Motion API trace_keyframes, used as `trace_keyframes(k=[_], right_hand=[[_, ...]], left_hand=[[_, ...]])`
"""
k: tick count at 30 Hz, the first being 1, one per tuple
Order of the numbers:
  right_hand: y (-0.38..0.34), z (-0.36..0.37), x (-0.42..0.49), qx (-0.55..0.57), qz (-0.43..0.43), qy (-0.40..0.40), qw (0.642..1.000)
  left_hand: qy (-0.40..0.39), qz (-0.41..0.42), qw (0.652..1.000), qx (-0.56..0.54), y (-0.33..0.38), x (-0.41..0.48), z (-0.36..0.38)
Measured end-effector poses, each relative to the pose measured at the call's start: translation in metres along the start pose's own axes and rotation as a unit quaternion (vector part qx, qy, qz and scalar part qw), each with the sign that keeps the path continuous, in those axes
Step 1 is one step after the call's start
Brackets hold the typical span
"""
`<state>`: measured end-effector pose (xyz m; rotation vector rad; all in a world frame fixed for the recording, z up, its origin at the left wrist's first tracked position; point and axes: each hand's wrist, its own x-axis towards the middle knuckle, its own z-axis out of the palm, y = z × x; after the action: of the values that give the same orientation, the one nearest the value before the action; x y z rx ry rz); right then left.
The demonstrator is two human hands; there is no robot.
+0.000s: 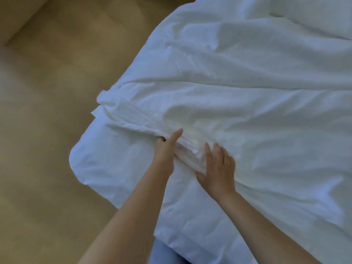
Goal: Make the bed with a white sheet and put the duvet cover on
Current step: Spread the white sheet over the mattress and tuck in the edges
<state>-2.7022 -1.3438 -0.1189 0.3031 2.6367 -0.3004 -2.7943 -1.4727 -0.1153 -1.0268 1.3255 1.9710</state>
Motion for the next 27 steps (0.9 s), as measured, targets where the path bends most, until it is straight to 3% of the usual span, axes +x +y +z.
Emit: trace_keyframes(k=[2, 4, 7, 10, 13, 18, 22, 25, 27], right_hand=[[0.025, 0.0, -0.01, 0.006, 0.064, 0.003, 0.998], [0.043, -0.002, -0.017, -0.007, 0.066, 0.009, 0.998], [0.055, -0.018, -0.009, 0.005, 0.075, 0.008, 0.997], [0.052, -0.042, -0.006, 0.011, 0.006, 0.016, 1.0], [0.041, -0.045, -0.028, -0.021, -0.079, -0.06, 0.995], [0.028, 0.006, -0.075, 0.032, -0.102, -0.227, 0.968], [0.022, 0.015, -0.061, 0.145, -0.037, -0.152, 0.977], [-0.001, 0.013, -0.045, 0.181, -0.071, -0.155, 0.969], [-0.021, 0.007, -0.038, 0.281, -0.059, -0.148, 0.946]], left_hand=[[-0.02, -0.043, 0.999, 0.009, -0.01, -0.001, 0.027], [-0.012, -0.075, 0.996, 0.048, -0.021, -0.004, 0.048], [0.053, -0.041, 0.996, 0.066, -0.026, -0.014, 0.055], [0.088, 0.021, 0.994, 0.061, -0.022, -0.03, 0.035], [0.133, 0.033, 0.989, 0.063, -0.032, -0.044, 0.003], [0.17, -0.081, 0.974, 0.127, -0.058, -0.054, -0.04], [0.137, 0.013, 0.981, 0.134, -0.034, -0.042, -0.052], [0.097, 0.03, 0.987, 0.125, -0.024, -0.043, -0.061], [0.092, 0.023, 0.99, 0.107, -0.024, -0.046, -0.068]])
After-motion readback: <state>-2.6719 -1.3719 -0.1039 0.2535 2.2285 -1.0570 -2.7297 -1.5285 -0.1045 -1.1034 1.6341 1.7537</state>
